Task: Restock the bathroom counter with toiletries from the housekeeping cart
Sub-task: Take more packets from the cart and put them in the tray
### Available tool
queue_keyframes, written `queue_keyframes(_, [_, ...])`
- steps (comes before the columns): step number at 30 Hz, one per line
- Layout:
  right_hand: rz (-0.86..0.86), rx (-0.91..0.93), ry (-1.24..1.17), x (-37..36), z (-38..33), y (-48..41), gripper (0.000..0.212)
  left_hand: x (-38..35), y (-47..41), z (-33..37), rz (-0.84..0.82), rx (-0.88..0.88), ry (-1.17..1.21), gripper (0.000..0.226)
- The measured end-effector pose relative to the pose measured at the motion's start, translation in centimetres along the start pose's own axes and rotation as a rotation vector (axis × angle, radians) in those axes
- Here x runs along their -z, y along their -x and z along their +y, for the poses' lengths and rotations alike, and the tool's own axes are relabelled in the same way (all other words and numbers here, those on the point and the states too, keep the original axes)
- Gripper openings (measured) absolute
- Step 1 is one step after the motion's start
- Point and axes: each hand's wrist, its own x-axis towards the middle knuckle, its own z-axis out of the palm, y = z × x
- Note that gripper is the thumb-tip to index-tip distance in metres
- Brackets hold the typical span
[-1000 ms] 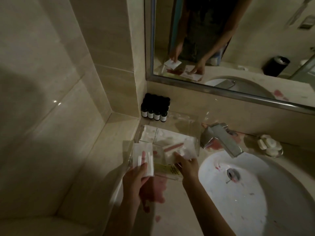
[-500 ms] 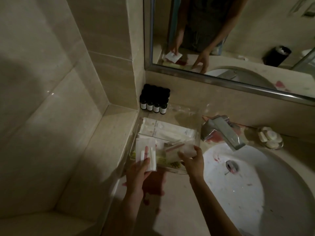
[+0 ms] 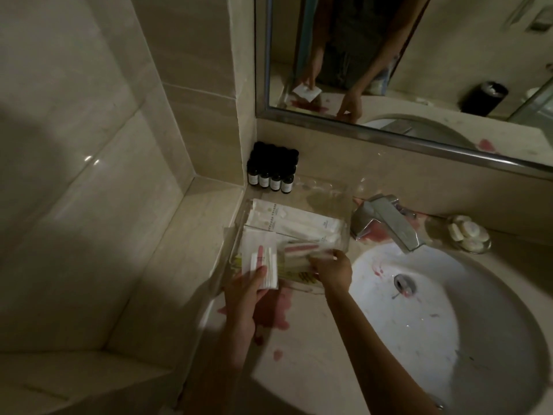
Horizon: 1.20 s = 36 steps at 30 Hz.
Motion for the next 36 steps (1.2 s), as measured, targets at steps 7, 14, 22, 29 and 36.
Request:
queue_keyframes(7, [0.152,0.024,0.066,-1.6,1.4,1.2,0.029,1.5,1.6,-0.8,-0.099,-0.001,-0.172,0.043])
queue_keyframes(14, [0.095,0.025,0.112,-1.3,0.6,0.7,0.026,1.1,2.6,0.2,-0.143,-0.014,-0.11,0.031])
queue_keyframes(22, [0.062,0.142,0.161,-1.4,1.4,1.4,0.06,0.9,2.7,0.1,-0.124,-0.039,-0.099,0.037])
queue_keyframes(29, [0.099,0.363,0.5,0.4,2.2,4.1,0.068,1.2,2.2,1.2,0.002,-0.075,0.044,0.026])
queue_keyframes(36, [-0.178,0.764,0.931,0.1,1.2,3.6,0.044,0.6,2.1,0.7,-0.007,-0.083,0.057,0.032])
